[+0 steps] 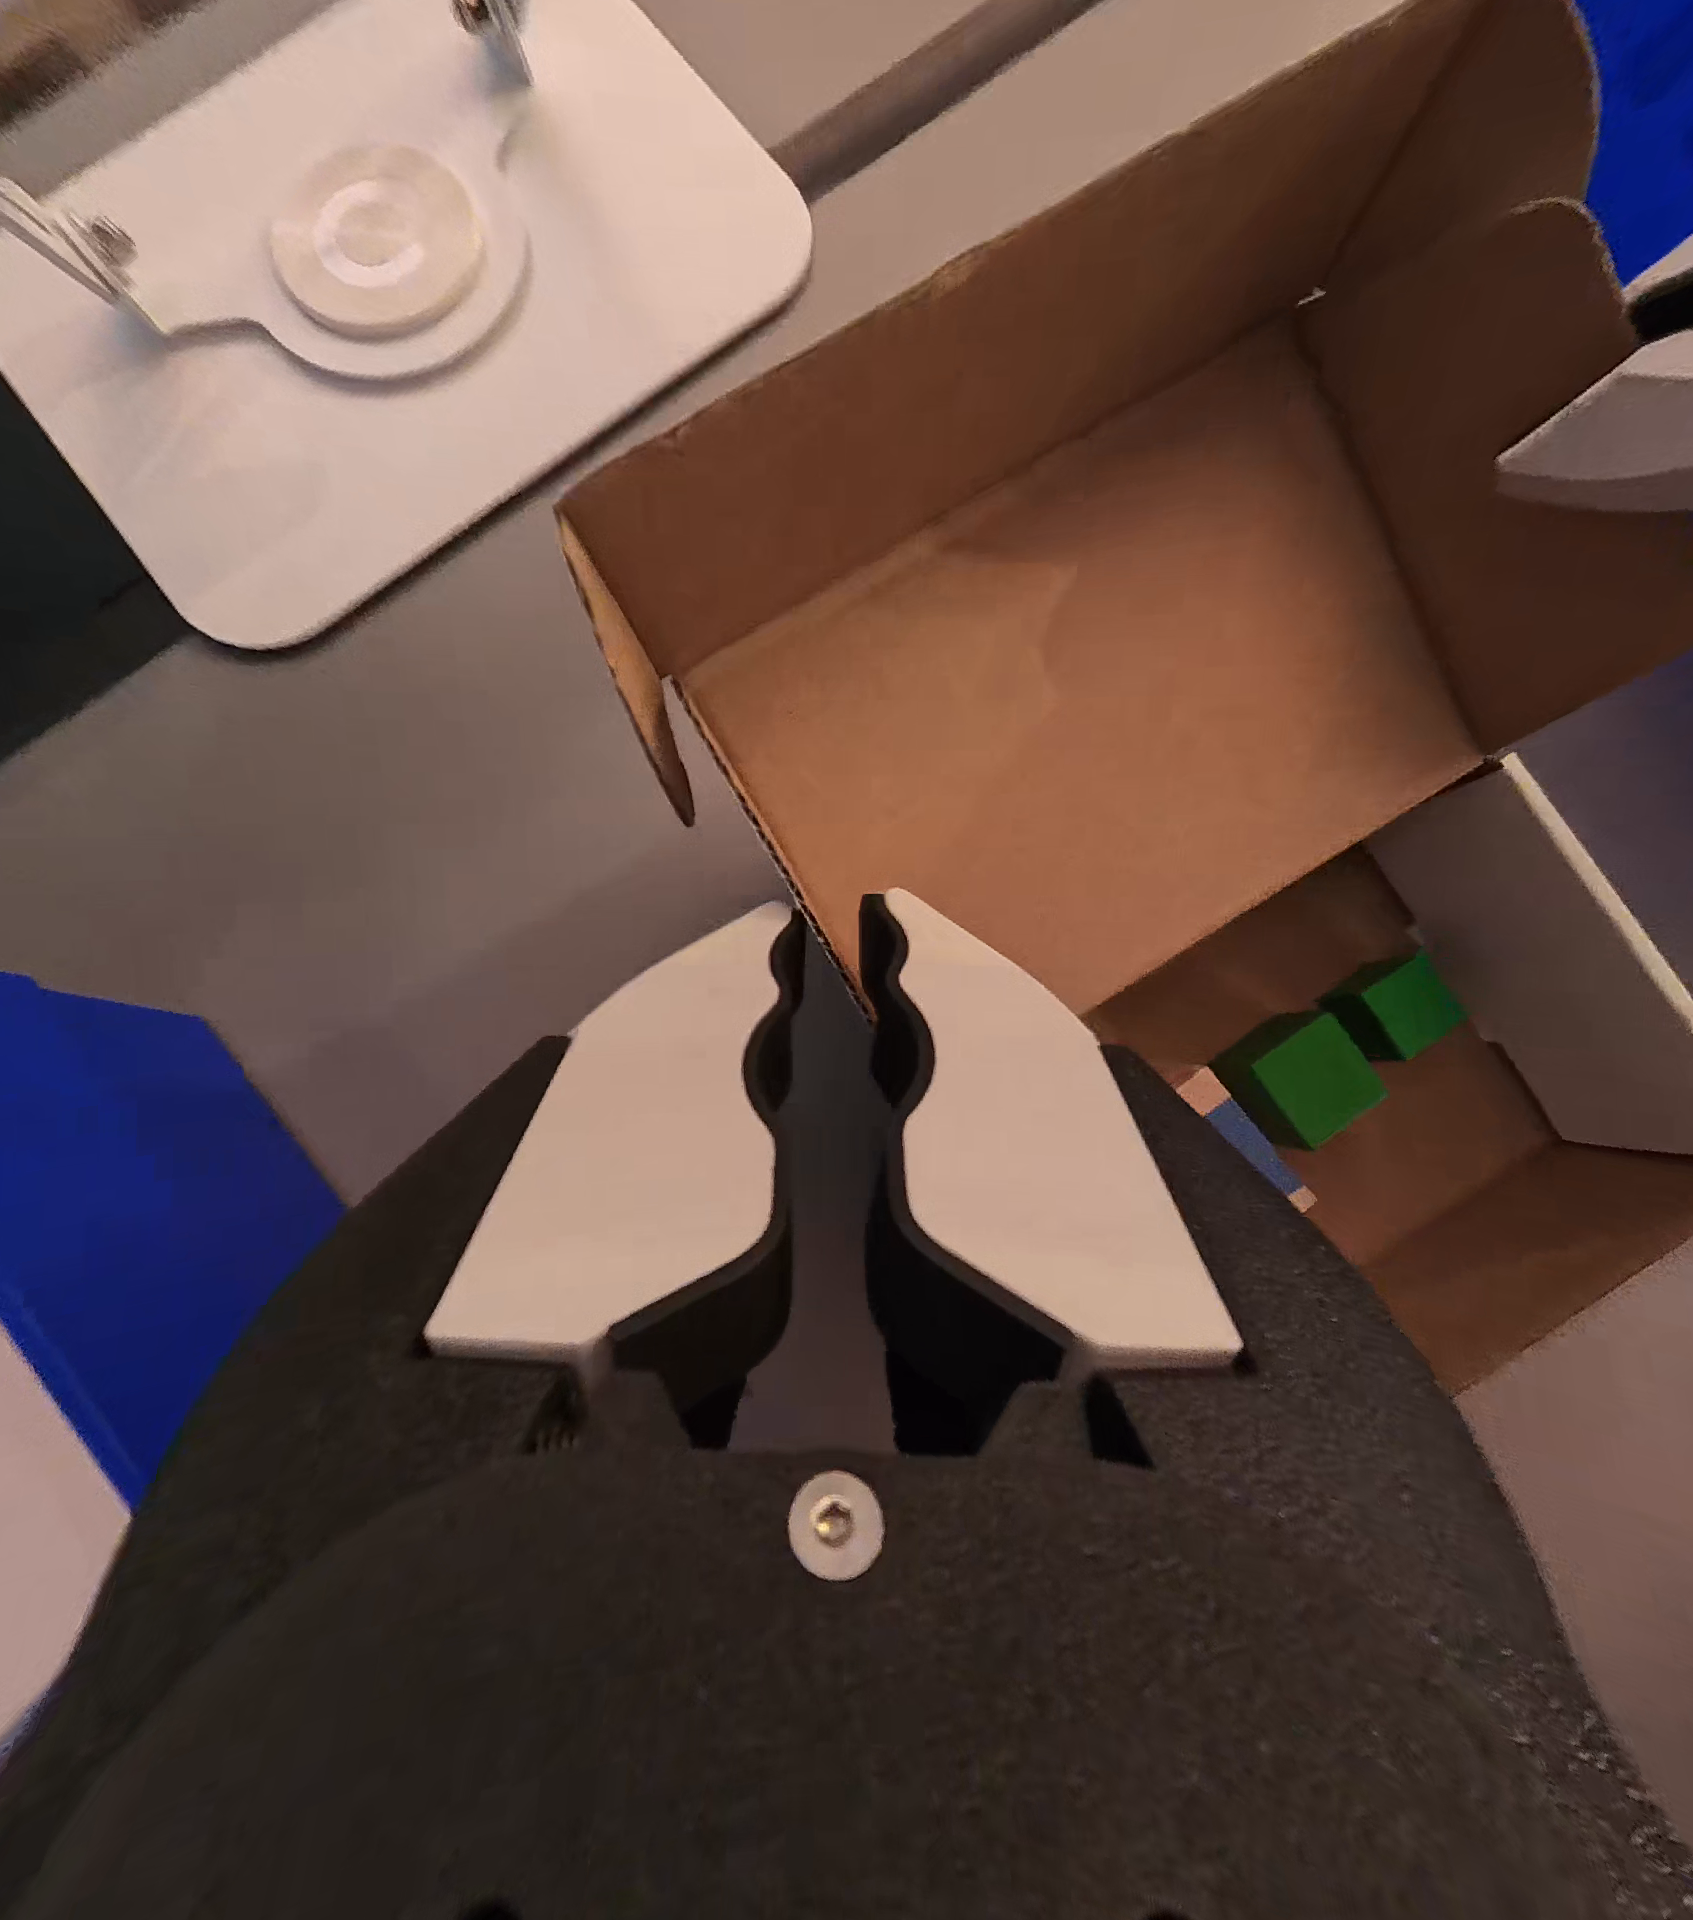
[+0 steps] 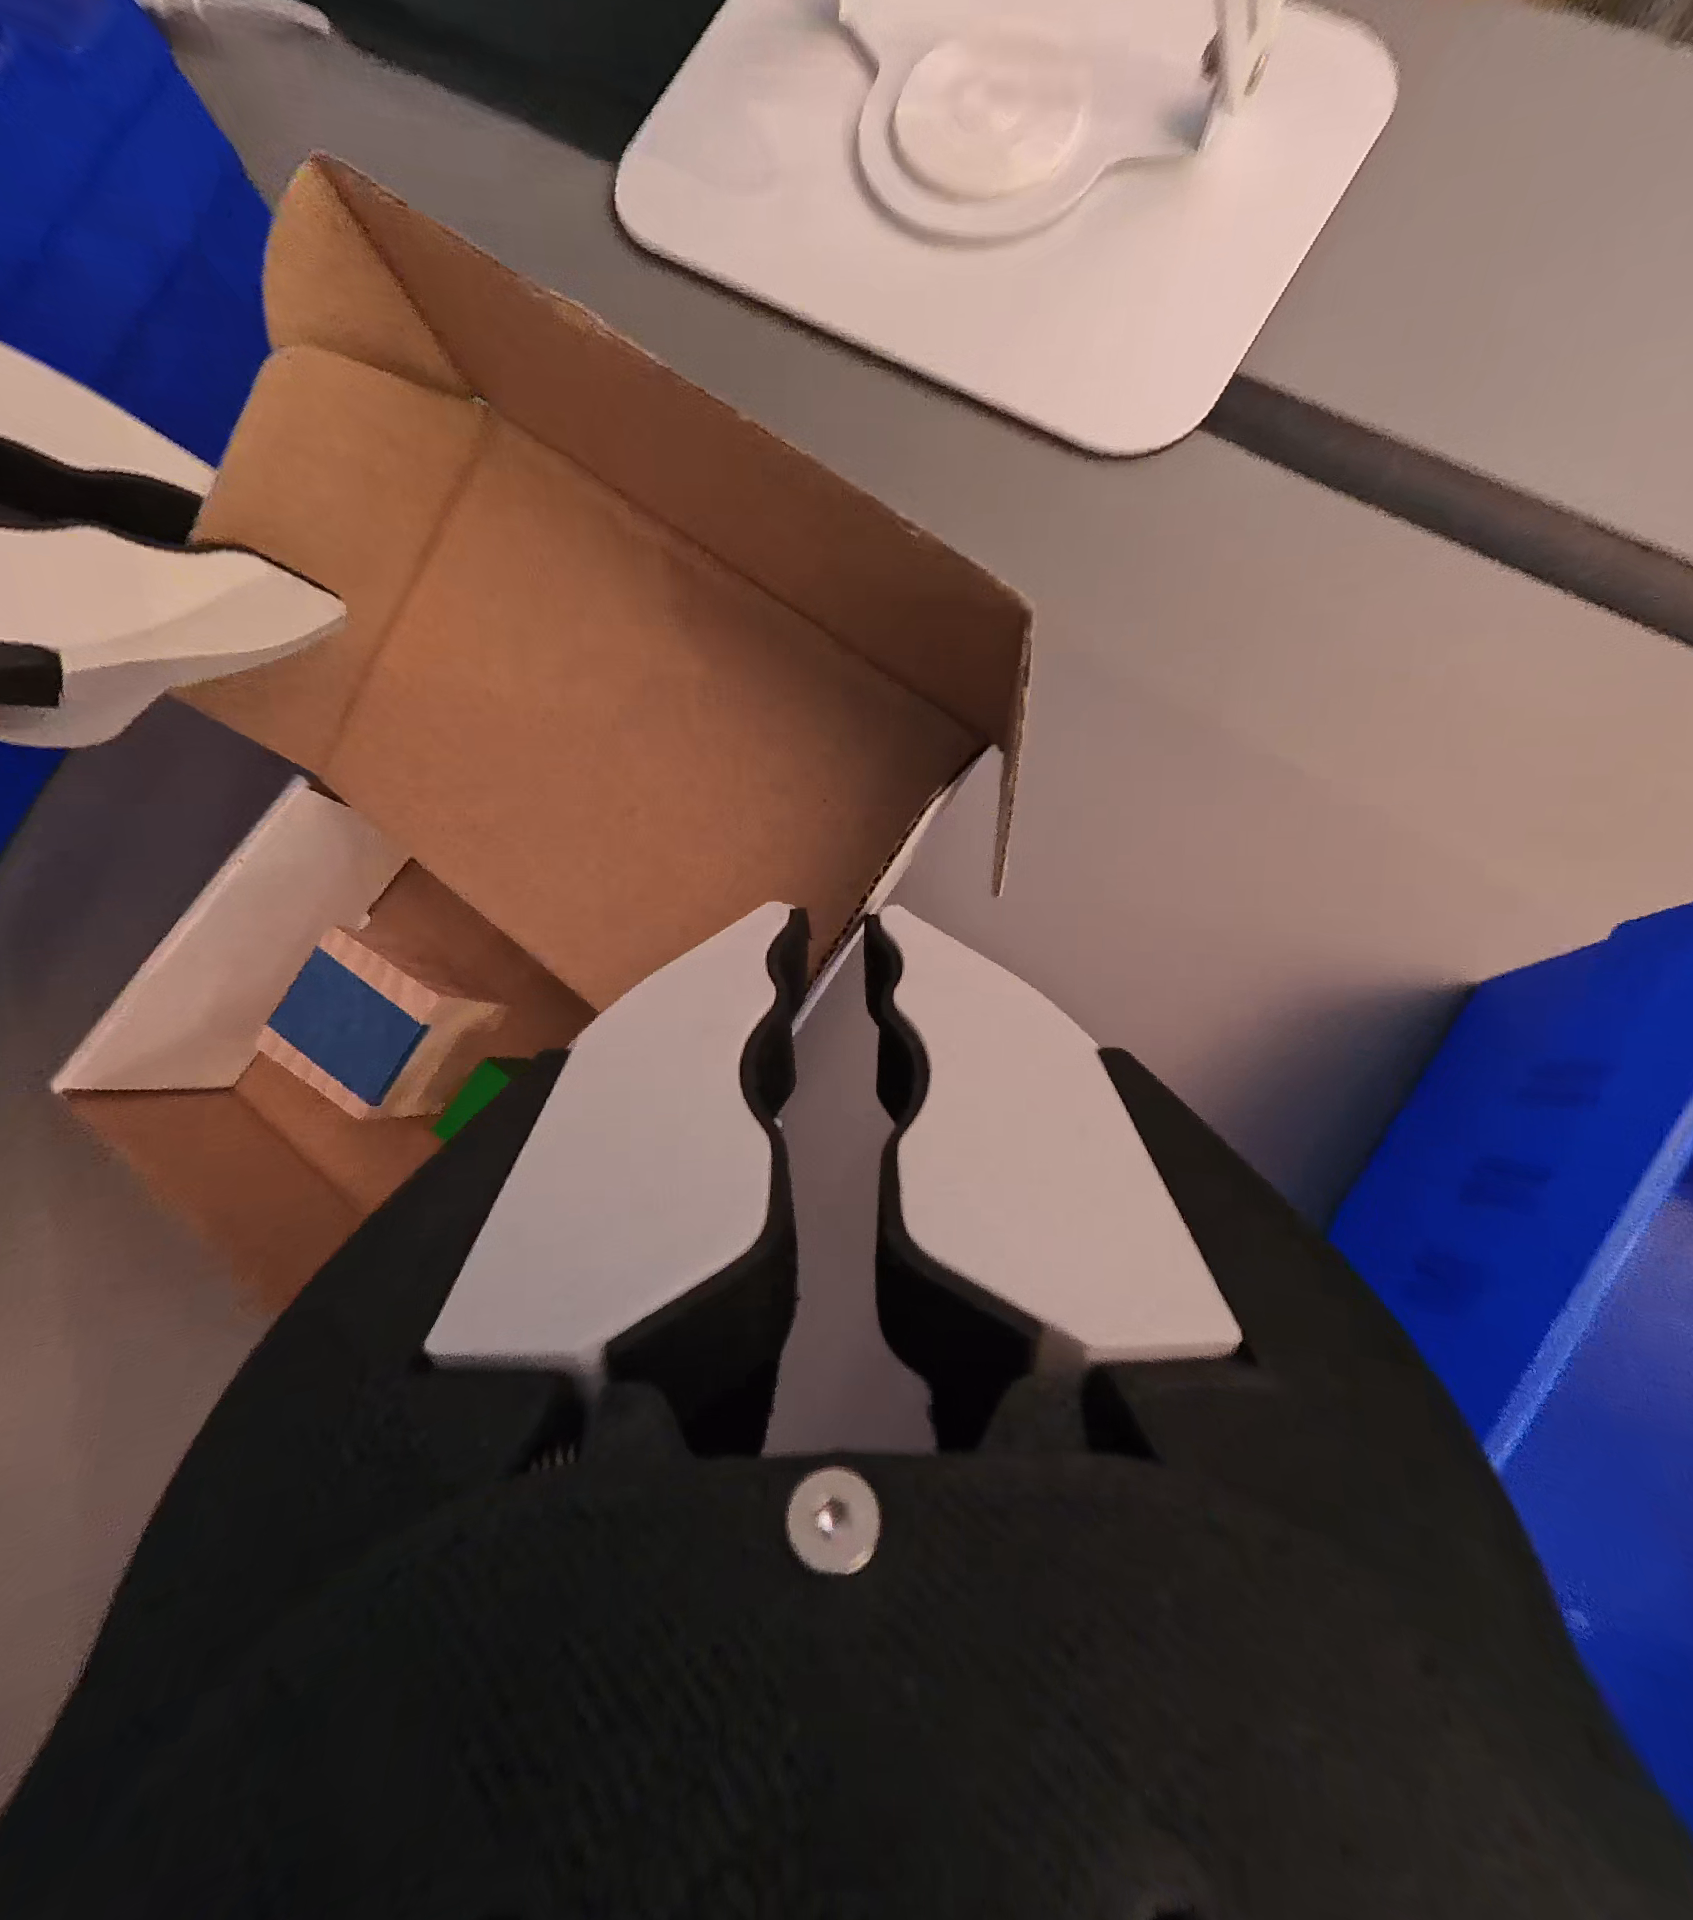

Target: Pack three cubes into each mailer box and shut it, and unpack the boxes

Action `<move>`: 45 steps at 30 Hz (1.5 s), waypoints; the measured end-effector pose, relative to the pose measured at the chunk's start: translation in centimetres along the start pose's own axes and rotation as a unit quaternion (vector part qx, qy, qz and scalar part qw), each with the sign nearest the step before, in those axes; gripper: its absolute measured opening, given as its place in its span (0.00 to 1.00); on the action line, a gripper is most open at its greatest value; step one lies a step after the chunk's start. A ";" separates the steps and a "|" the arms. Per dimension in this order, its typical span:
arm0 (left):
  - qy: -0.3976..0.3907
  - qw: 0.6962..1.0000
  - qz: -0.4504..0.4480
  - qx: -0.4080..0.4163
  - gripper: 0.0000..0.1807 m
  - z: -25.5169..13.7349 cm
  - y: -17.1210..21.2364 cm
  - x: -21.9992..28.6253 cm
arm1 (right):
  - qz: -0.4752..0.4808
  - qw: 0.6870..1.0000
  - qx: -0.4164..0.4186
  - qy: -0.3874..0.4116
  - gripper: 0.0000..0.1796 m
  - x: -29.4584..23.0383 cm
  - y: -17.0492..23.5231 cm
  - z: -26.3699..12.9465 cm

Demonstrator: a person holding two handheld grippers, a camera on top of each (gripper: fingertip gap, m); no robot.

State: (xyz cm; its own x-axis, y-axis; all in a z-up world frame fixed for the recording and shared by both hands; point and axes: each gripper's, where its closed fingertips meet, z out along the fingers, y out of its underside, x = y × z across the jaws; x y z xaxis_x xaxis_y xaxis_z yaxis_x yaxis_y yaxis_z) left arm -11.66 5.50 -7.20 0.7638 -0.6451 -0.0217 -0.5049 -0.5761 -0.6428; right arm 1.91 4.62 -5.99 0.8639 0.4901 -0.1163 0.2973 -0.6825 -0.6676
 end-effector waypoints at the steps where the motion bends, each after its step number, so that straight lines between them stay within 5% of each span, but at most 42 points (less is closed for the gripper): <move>1: -0.012 1.000 0.001 0.015 0.05 -0.1 -0.4 -0.2 | 0.002 1.000 0.016 0.003 0.06 0.1 -0.4 -0.1; 11: -0.100 0.986 0.048 0.126 0.06 -1.1 -1.1 1.1 | -0.020 0.984 0.178 0.018 0.08 -1.4 -0.2 -2.4; 27: -0.046 0.986 0.072 0.140 0.28 -4.0 3.6 6.3 | -0.117 0.970 0.213 0.030 0.21 -6.5 4.8 -4.8; 39: -0.009 0.991 0.040 0.124 0.26 -5.3 7.5 7.6 | -0.080 0.971 0.223 0.015 0.22 -5.7 7.6 -6.5; 45: -0.150 0.969 0.064 0.188 0.30 -8.9 5.9 4.8 | -0.154 0.941 0.291 0.084 0.23 -5.6 5.6 -9.2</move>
State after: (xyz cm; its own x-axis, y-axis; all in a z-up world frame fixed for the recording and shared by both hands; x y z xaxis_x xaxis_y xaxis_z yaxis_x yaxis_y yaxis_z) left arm -14.48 -5.43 -4.29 0.8155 -0.4919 -0.3051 -0.4644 -0.2416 -0.8520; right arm 2.44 -6.94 -2.26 0.8398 0.4904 0.2330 0.3129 -0.0865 -0.9458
